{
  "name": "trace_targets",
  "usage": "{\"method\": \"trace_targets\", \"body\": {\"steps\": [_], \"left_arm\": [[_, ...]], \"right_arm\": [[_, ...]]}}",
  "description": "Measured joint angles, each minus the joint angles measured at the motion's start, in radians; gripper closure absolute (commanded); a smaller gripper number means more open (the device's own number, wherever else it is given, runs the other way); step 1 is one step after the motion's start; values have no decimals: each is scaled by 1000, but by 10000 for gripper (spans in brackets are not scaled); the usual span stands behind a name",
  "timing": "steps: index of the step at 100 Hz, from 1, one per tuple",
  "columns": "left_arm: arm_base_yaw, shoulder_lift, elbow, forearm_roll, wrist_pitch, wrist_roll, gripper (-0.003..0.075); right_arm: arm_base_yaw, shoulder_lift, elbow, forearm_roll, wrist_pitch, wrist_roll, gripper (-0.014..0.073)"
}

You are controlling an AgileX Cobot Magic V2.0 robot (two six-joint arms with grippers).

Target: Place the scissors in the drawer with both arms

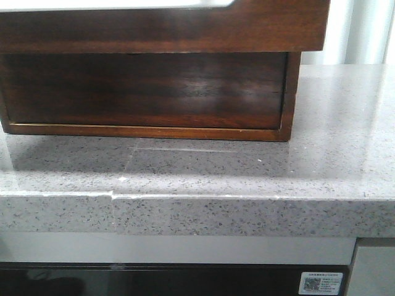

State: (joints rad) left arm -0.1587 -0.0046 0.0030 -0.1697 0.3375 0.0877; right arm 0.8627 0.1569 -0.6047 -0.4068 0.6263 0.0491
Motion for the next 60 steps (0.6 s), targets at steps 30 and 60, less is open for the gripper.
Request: {"method": "trace_targets", "body": {"steps": [30,60], "left_arm": [[0,0,0,0,0,0,739],[0,0,0,0,0,0,739]], "right_arm": [[-21,-2,49,-49,-6,5,596],[-363,-11,375,199,-383,61,596]]}}
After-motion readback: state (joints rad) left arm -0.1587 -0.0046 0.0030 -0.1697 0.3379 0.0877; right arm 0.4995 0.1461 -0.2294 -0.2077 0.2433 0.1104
